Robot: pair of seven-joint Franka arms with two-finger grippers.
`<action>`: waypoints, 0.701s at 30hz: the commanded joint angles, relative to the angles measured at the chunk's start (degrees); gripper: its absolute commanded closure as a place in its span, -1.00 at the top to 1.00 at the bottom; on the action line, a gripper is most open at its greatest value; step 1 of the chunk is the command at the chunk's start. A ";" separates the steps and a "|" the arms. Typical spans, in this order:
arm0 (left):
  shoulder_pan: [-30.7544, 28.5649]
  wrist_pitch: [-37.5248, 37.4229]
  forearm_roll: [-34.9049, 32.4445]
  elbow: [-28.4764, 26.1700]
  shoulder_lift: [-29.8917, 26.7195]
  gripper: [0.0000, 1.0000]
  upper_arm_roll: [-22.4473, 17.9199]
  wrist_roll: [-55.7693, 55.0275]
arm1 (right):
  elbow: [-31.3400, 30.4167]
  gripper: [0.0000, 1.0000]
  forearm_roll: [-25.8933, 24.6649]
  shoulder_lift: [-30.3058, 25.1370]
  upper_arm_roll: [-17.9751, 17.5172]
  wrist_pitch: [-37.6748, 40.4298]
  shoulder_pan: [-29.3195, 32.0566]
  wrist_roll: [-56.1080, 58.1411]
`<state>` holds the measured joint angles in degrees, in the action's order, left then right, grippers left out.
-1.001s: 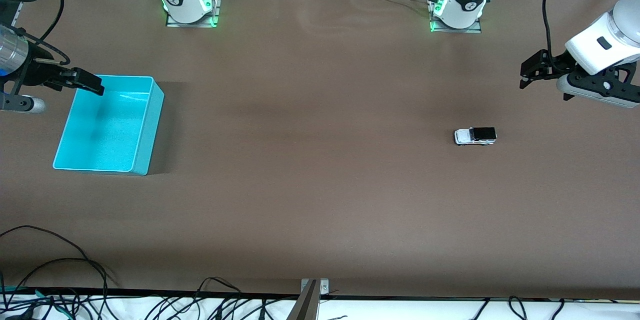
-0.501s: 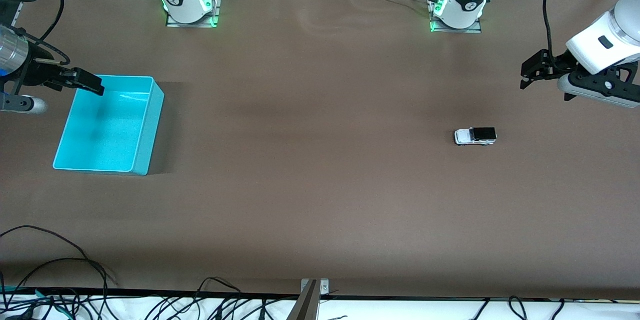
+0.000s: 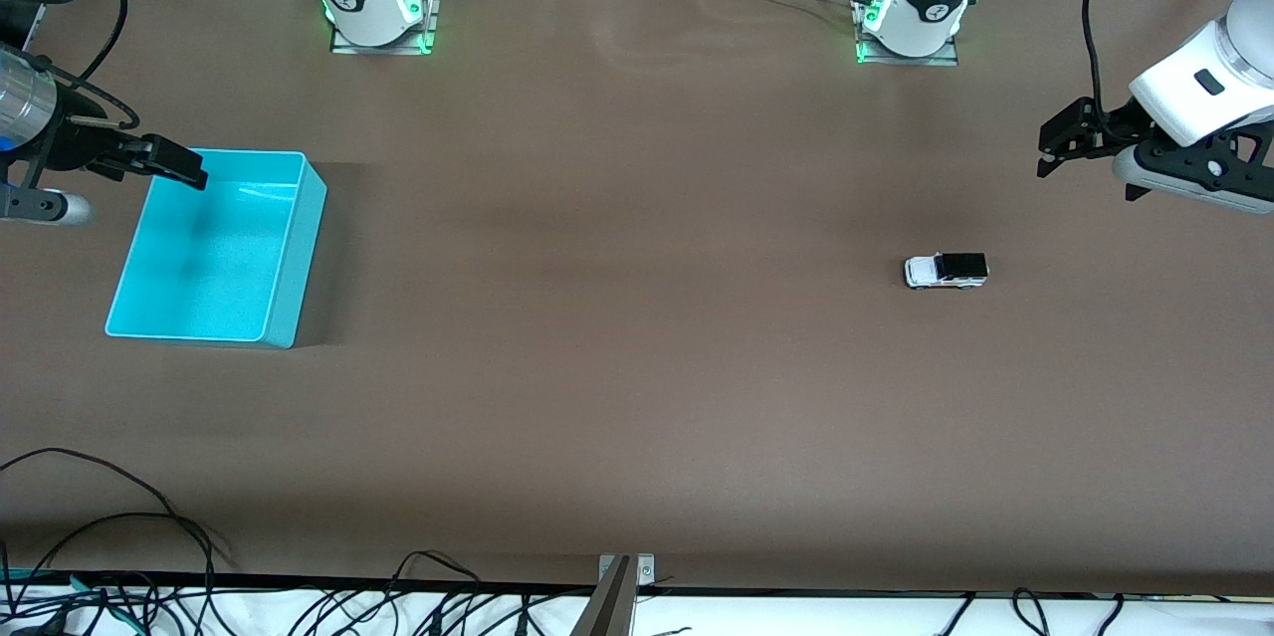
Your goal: Wind and store white jeep toy
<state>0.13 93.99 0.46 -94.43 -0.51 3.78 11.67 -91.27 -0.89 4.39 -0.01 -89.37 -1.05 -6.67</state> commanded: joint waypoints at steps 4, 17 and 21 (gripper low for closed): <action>-0.31 -1.44 -1.34 2.14 0.34 1.00 0.18 0.90 | 1.36 1.00 0.54 0.26 -0.70 0.78 0.69 0.07; -0.66 -3.72 -1.26 2.84 0.34 1.00 -0.26 0.98 | 1.36 1.00 0.54 0.26 -0.70 0.78 0.78 0.07; -1.01 -4.16 -1.34 3.02 0.86 1.00 -0.35 0.98 | 1.36 1.00 0.54 0.27 -0.70 0.78 0.78 0.16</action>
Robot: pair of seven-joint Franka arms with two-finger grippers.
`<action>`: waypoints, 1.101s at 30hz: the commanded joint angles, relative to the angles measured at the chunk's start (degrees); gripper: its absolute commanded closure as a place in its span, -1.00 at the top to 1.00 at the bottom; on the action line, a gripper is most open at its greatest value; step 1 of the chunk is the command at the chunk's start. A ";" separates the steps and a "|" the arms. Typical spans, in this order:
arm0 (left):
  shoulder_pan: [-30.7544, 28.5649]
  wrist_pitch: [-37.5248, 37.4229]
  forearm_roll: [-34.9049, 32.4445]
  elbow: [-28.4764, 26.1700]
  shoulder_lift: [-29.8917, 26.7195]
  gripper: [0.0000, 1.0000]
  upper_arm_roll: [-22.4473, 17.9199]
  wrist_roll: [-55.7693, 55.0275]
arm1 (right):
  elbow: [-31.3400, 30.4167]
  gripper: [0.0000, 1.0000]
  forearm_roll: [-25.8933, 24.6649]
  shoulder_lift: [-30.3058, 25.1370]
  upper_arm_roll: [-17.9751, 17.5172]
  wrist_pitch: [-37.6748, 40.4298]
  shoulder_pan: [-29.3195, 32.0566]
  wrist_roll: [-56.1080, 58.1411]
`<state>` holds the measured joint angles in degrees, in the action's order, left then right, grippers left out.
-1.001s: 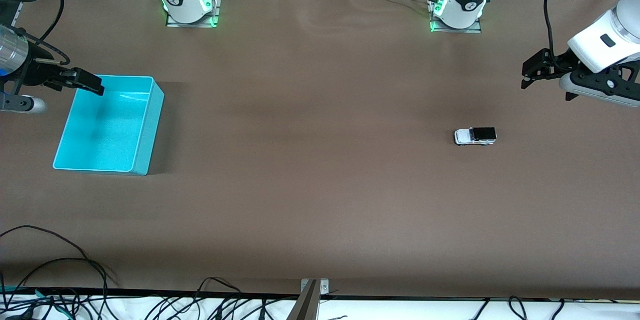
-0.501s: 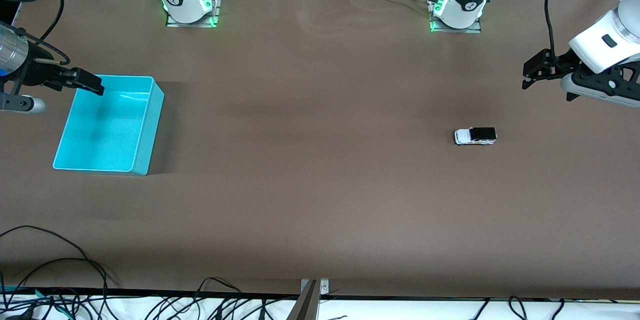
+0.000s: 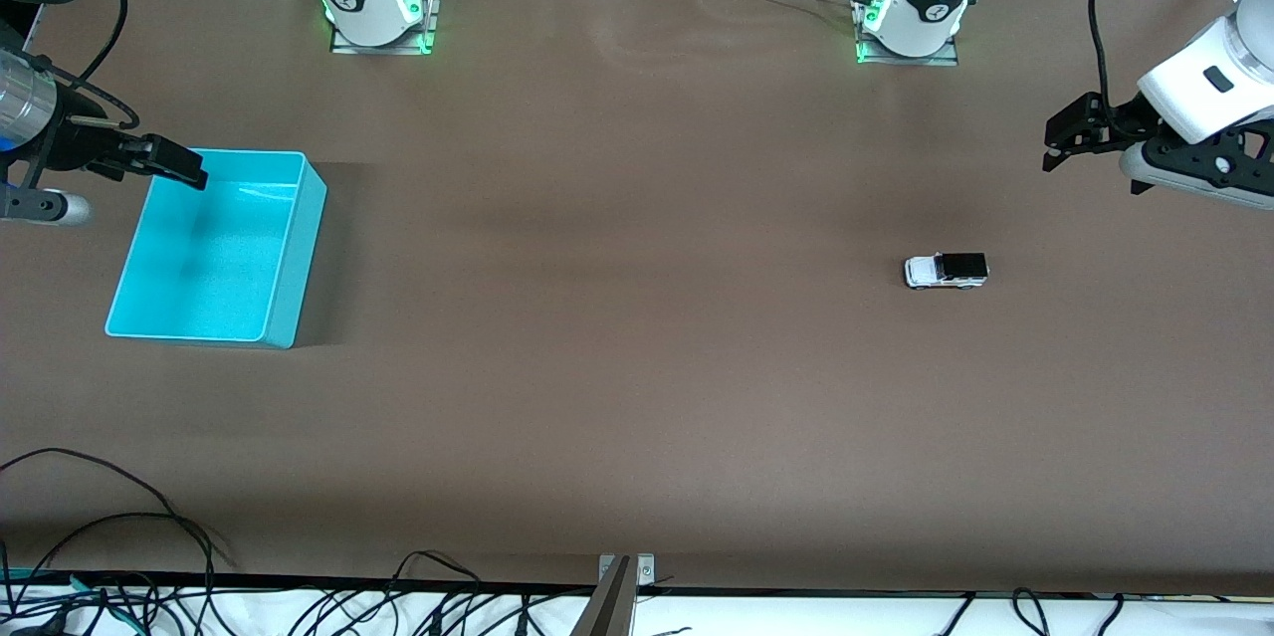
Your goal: Wind and store white jeep toy
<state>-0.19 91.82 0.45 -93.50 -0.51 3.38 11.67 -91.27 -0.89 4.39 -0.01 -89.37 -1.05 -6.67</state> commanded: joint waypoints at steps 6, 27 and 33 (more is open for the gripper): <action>-1.48 -2.44 -1.33 2.44 2.17 1.00 0.14 1.16 | 1.36 1.00 0.63 0.18 -0.70 0.77 0.78 0.16; -1.56 -3.06 -1.42 2.36 7.19 1.00 0.31 9.68 | 1.36 1.00 0.63 0.18 -0.70 0.77 0.78 0.25; -1.30 -2.97 -1.59 2.27 10.17 1.00 0.40 14.16 | 1.36 1.00 0.63 0.26 -0.70 0.77 0.78 0.25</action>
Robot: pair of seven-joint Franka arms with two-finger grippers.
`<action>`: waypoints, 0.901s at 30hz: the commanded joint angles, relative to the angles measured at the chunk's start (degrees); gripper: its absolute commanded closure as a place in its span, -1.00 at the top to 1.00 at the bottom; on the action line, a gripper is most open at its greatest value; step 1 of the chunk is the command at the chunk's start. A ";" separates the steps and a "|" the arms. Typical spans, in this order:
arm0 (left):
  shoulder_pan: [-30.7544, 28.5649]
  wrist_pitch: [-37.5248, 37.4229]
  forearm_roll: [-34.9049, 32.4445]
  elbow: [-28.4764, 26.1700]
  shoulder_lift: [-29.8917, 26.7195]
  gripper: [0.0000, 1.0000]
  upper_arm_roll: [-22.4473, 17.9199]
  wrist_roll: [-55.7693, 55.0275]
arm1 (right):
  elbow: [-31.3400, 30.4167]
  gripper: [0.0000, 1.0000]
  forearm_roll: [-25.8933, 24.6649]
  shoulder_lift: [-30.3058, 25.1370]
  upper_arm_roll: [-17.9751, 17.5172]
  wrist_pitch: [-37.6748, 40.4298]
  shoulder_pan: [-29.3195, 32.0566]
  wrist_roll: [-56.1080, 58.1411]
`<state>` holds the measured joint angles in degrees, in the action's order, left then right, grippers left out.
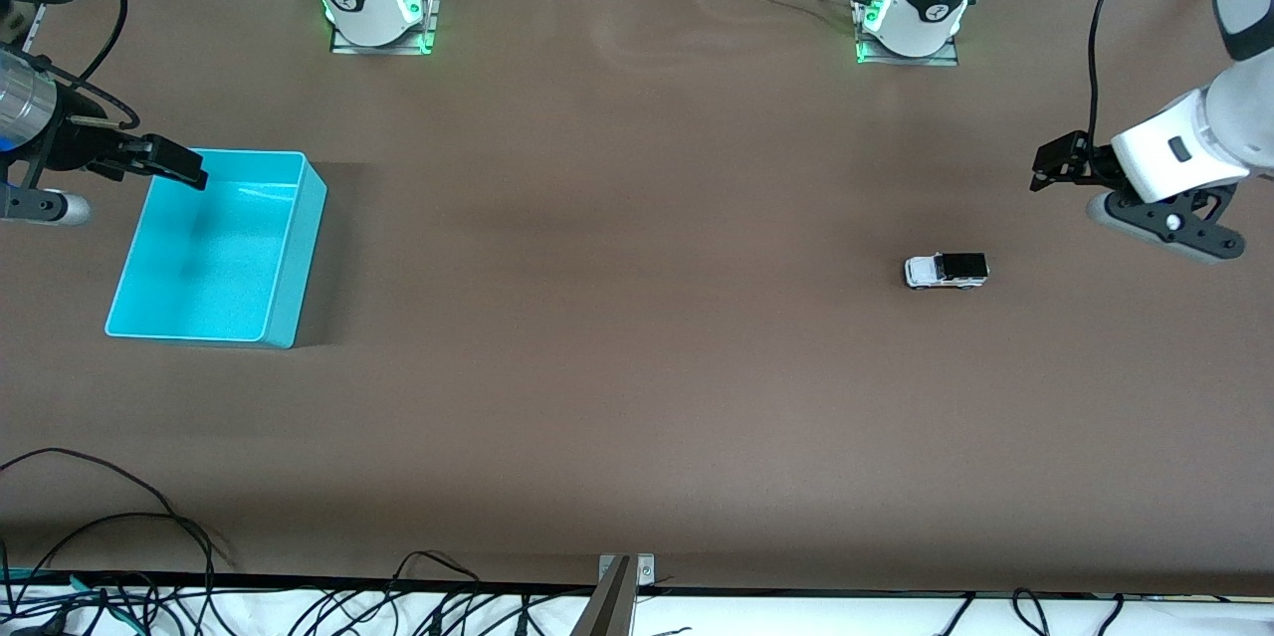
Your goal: Wind and store white jeep toy
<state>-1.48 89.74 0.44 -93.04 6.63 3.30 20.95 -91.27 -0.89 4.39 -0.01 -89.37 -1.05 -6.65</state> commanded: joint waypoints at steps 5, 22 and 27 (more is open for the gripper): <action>0.25 1.66 -1.58 1.28 4.79 1.00 0.57 9.37 | 1.36 1.00 0.63 0.18 -0.70 0.78 0.78 0.24; -0.71 12.73 -1.58 -4.07 9.19 1.00 0.48 39.07 | 1.36 1.00 0.63 0.26 -0.70 0.78 0.78 0.24; -1.59 20.55 -1.58 -10.75 9.19 1.00 0.57 44.96 | 1.36 1.00 0.63 0.26 -0.70 0.78 0.78 0.24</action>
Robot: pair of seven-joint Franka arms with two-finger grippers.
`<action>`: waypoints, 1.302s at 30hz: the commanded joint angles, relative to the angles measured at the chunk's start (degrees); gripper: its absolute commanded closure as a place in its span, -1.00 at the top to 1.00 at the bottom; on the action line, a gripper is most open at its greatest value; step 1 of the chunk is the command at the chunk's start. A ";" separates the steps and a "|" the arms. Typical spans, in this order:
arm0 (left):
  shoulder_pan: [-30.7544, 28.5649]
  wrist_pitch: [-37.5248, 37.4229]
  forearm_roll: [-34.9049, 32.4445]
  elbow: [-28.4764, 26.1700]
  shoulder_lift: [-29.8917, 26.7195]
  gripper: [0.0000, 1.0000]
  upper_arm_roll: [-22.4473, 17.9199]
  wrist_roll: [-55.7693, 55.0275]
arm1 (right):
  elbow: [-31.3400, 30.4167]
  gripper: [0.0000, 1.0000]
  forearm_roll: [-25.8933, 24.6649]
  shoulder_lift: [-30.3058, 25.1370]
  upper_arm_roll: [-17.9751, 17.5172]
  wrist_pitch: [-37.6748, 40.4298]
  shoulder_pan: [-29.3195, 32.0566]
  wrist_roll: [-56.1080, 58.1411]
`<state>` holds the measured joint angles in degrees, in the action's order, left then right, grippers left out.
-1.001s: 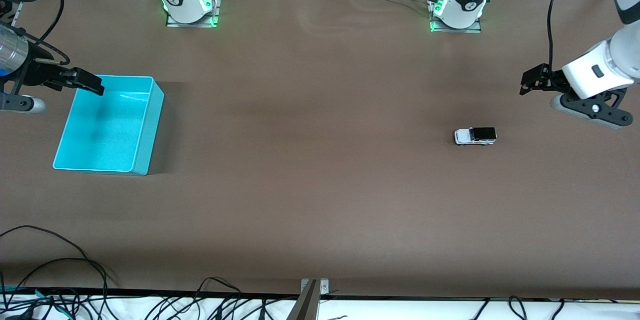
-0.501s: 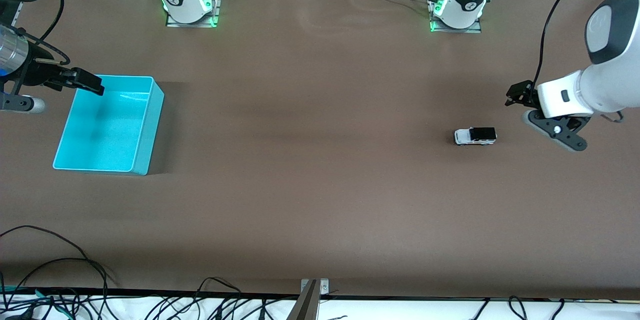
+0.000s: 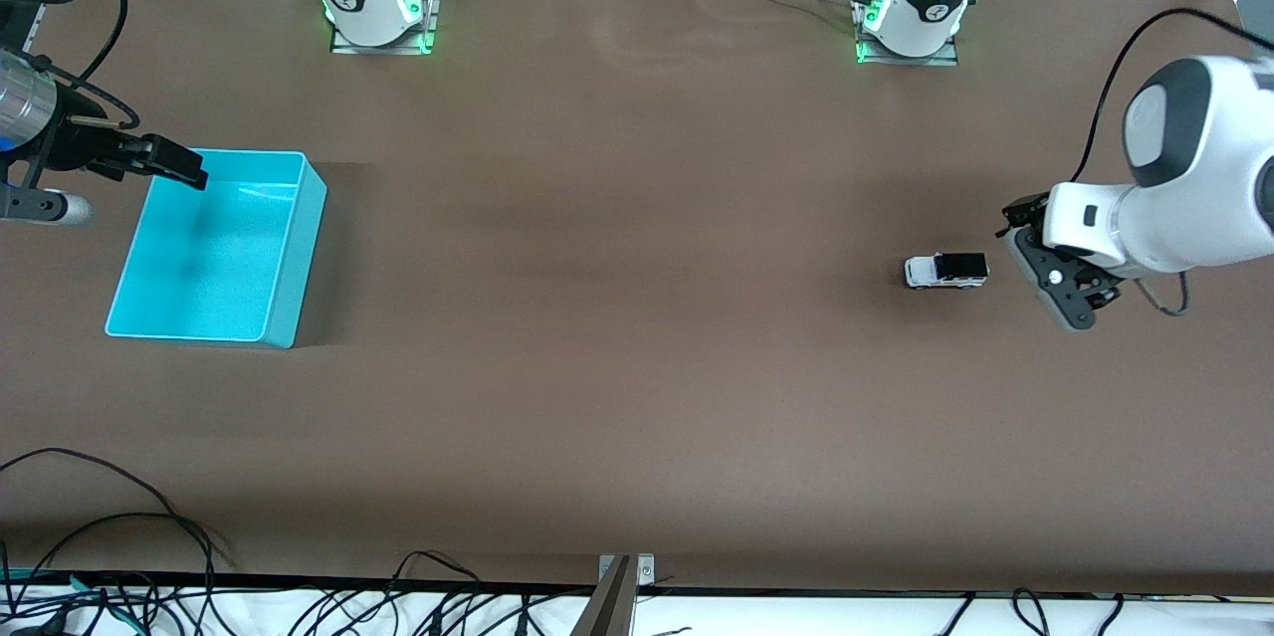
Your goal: Wind and store white jeep toy
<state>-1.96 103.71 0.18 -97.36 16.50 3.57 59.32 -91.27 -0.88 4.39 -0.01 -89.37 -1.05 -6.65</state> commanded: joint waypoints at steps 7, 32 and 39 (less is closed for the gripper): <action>-1.29 17.22 -1.32 -14.60 -0.77 1.00 0.21 15.19 | 1.36 1.00 0.62 0.27 -0.69 0.77 0.78 0.24; -1.12 32.43 -9.85 -27.00 2.65 1.00 0.30 22.06 | 1.36 1.00 0.62 0.18 -0.69 0.95 0.78 0.33; -1.29 36.56 -10.46 -27.97 4.24 1.00 0.30 23.65 | 1.36 1.00 0.62 0.18 -0.69 0.95 0.78 0.33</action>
<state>-2.81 137.55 -8.75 -124.62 19.65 3.82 81.22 -91.27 -0.87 4.39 -0.01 -89.36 -1.05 -6.64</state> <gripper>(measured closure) 0.000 0.000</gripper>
